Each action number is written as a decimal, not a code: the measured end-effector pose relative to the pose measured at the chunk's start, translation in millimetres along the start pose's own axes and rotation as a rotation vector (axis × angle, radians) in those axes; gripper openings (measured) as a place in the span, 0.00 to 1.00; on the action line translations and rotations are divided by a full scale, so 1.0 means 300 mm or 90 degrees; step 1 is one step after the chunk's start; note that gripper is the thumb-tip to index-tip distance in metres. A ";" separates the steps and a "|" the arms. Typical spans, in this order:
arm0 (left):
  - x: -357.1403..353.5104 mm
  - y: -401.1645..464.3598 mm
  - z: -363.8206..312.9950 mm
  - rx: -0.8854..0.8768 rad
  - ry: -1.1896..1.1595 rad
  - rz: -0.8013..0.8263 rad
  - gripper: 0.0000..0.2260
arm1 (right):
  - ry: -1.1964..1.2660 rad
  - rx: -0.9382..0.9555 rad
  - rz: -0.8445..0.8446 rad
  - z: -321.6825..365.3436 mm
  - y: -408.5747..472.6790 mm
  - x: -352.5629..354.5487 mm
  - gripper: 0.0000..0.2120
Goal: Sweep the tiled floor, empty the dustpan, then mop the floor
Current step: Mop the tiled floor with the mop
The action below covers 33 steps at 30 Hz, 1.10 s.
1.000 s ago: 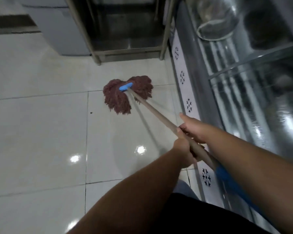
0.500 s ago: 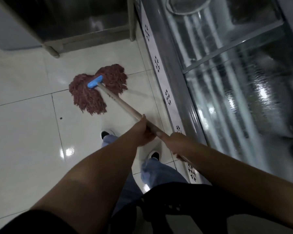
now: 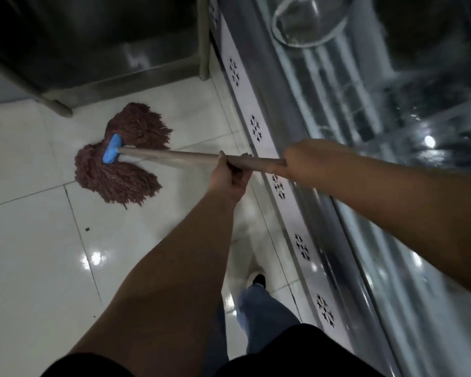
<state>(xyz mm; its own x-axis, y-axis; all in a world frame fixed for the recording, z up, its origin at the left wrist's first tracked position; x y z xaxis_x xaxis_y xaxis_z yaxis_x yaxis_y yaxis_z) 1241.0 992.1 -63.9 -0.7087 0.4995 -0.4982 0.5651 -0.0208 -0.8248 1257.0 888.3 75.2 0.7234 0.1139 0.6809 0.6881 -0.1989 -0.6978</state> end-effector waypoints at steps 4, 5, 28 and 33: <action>0.004 0.095 -0.227 -0.046 -0.043 -0.019 0.15 | -0.056 0.058 -0.042 0.220 0.110 0.133 0.25; 0.015 0.118 -0.287 -0.055 -0.053 -0.021 0.16 | -0.074 0.072 -0.048 0.282 0.138 0.159 0.25; 0.644 0.037 -1.201 -0.152 0.042 -0.197 0.11 | 0.386 0.058 0.524 1.419 0.092 0.029 0.24; 0.500 0.013 -1.141 -0.209 0.035 -0.224 0.09 | 0.456 0.014 0.539 1.270 0.095 0.100 0.22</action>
<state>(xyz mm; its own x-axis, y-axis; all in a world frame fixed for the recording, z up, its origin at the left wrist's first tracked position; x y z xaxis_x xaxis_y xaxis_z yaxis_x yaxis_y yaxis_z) 1281.4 1363.3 -50.2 -0.8625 0.4723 -0.1816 0.4044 0.4276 -0.8085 1319.6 1256.8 -9.0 0.7650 -0.6419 -0.0524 -0.0081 0.0719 -0.9974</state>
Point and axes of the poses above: each hand's wrist, its own y-axis towards the middle knuckle, its own x-axis out of the back of the hand, z = x × y, the point moved 7 cm from there along y, towards the middle knuckle, and after that the axes turned 12 degrees about -x, right-handed, at the moved point
